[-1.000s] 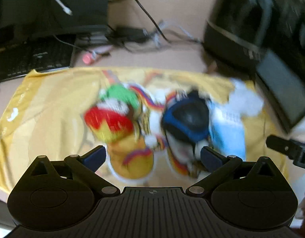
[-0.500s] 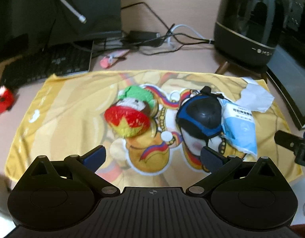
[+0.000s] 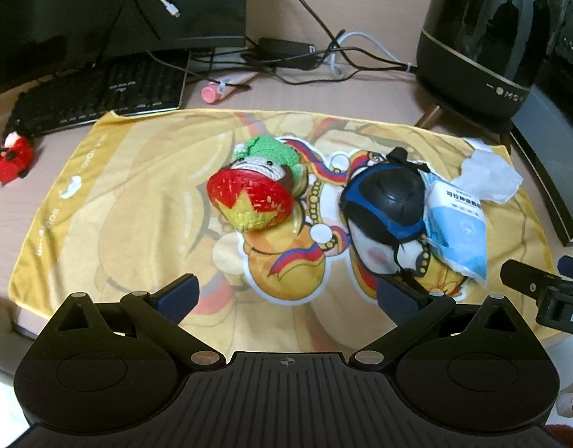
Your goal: Clean container
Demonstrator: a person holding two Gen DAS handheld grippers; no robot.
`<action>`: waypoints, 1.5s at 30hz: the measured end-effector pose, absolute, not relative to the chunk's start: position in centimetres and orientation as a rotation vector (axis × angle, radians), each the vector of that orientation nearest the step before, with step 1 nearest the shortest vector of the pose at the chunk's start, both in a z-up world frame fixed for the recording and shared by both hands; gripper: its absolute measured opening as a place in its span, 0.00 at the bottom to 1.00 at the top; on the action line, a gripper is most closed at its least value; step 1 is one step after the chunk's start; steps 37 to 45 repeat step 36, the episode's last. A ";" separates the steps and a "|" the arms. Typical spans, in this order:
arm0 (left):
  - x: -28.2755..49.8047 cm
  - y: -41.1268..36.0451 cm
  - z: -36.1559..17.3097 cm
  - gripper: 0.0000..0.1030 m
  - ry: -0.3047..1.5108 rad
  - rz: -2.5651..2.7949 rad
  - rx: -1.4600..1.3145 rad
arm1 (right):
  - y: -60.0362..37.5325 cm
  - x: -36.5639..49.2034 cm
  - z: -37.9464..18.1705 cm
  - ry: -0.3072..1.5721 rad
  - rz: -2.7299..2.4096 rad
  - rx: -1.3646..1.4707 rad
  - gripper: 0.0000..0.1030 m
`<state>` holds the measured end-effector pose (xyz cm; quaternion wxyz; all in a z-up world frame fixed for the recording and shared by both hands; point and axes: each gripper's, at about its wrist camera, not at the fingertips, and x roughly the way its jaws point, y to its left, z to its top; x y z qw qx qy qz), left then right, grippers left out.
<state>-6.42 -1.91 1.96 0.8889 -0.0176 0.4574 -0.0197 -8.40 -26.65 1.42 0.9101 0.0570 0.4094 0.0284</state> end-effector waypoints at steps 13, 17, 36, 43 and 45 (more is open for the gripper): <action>-6.4 -2.1 1.8 1.00 0.959 -0.058 -0.030 | -26.5 -8.3 1.2 0.875 0.064 0.111 1.00; -6.2 -2.0 1.7 1.00 0.968 -0.058 -0.031 | -26.4 -8.1 1.1 0.878 0.068 0.110 1.00; -5.5 -1.5 1.4 1.00 0.978 -0.047 -0.036 | -25.8 -7.2 0.8 0.889 0.076 0.108 1.00; -5.5 -1.5 1.4 1.00 0.978 -0.047 -0.036 | -25.8 -7.2 0.8 0.889 0.076 0.108 1.00; -5.5 -1.5 1.4 1.00 0.978 -0.047 -0.036 | -25.8 -7.2 0.8 0.889 0.076 0.108 1.00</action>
